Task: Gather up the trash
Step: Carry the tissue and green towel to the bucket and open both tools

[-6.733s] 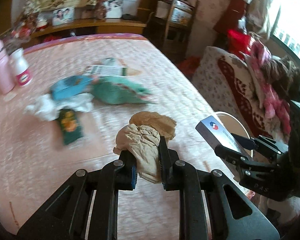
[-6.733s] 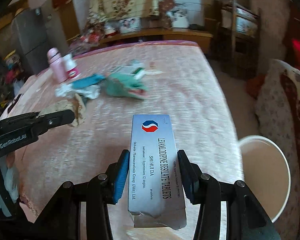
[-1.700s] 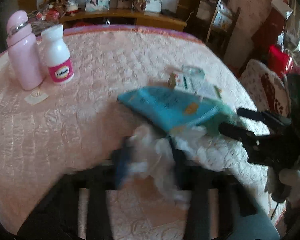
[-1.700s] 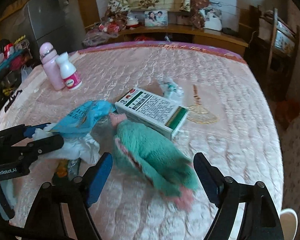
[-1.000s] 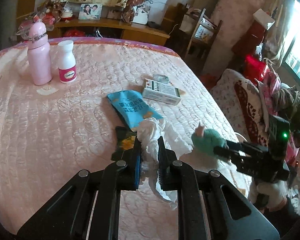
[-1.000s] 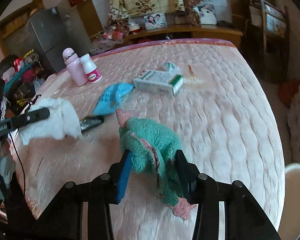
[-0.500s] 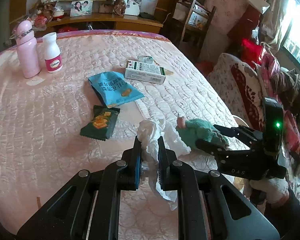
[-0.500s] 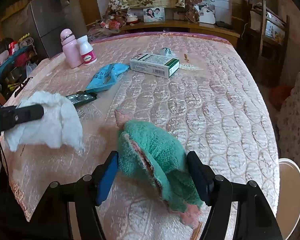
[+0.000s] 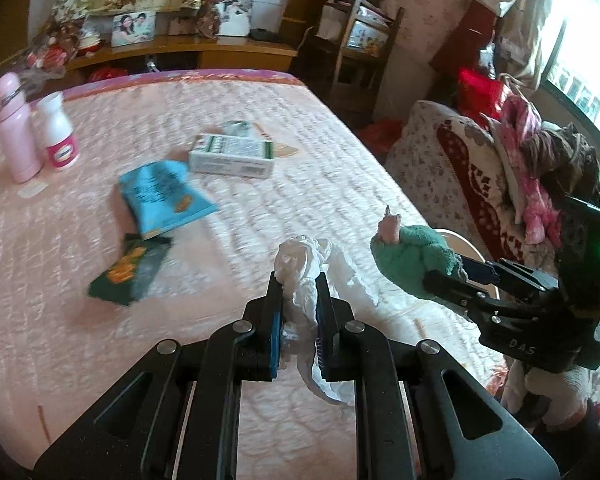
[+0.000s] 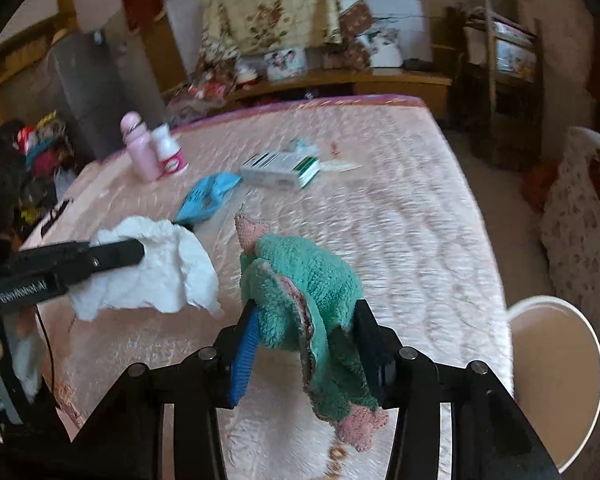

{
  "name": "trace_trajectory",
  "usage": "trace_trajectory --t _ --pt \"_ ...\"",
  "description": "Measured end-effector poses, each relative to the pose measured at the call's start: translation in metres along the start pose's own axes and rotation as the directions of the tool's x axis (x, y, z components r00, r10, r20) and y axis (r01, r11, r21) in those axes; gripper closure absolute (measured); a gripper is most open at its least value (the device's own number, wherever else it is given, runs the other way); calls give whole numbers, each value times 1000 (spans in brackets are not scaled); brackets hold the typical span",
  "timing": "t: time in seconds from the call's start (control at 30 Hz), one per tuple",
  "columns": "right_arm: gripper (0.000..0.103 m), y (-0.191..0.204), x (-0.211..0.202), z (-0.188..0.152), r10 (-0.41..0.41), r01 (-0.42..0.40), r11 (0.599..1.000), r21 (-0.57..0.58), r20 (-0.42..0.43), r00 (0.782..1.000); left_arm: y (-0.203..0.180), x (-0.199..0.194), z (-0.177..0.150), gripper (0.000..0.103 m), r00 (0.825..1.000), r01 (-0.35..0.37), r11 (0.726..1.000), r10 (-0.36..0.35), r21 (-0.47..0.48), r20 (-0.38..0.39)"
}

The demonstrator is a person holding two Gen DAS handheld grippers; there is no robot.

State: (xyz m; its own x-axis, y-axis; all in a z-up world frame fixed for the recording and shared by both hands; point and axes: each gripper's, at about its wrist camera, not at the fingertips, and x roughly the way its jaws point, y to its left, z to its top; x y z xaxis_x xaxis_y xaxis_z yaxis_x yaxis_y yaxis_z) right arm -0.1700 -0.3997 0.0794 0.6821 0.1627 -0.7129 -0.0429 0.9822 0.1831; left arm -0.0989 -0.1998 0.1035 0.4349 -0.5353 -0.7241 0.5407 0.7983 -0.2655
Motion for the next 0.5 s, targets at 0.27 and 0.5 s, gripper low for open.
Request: trace_trajectory --t 0.27,0.5 --pt "58 -28 -27 -2 -61 59 996 67 27 998 -38 14 9 92 999 36 998 -37 53 5" --pt "58 -50 -43 -7 -105 100 989 107 41 994 -65 26 16 92 998 64 994 -64 87 -1"
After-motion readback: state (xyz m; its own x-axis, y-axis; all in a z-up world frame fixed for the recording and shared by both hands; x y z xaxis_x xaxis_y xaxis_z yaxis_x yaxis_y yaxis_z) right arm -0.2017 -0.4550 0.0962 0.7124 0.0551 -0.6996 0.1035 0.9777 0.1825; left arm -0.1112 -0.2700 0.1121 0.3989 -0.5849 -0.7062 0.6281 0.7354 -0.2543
